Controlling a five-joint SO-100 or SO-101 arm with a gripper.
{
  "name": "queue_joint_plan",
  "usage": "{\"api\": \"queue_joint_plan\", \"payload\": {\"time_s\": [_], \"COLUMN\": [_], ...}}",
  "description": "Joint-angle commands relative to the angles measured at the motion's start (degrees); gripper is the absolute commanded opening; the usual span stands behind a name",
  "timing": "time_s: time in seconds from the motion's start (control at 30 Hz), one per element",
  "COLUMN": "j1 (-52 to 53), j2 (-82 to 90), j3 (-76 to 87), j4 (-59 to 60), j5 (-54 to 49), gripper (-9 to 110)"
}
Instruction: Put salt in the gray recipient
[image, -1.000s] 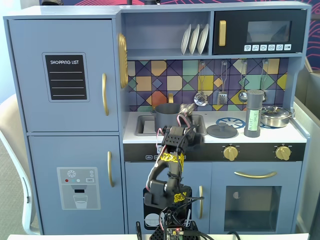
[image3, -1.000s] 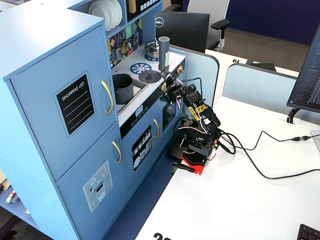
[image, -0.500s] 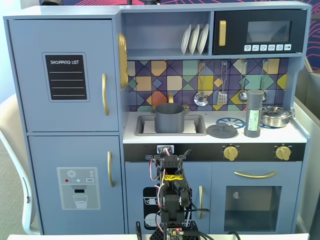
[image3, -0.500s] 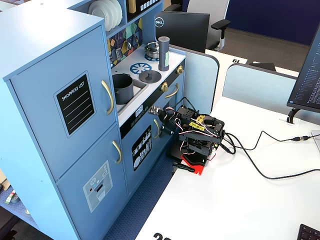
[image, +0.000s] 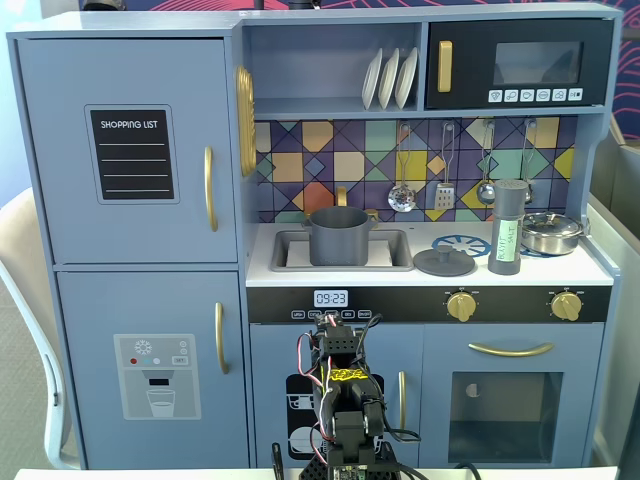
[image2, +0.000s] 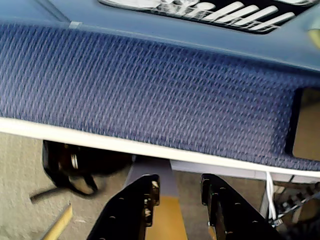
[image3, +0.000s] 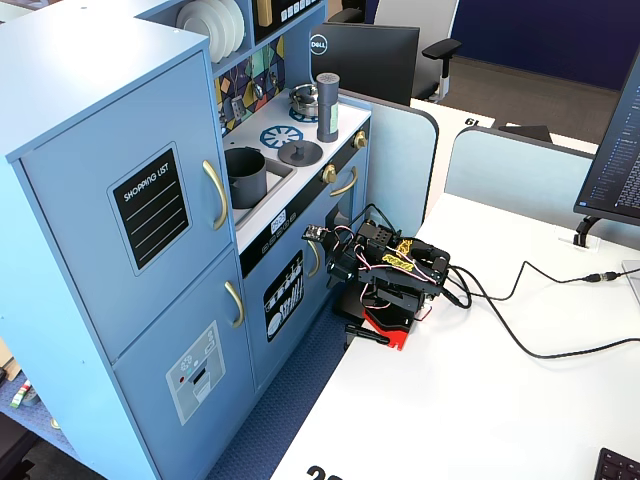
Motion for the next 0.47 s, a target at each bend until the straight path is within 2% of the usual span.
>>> {"api": "queue_joint_plan", "payload": {"time_s": [0.0,0.43], "j1": [0.79,2.11], "j2": [0.26,0.26], "j3": [0.00,0.00], "j4": [0.26,0.26], "j5": [1.23,1.23], "gripper": [4,6]}}
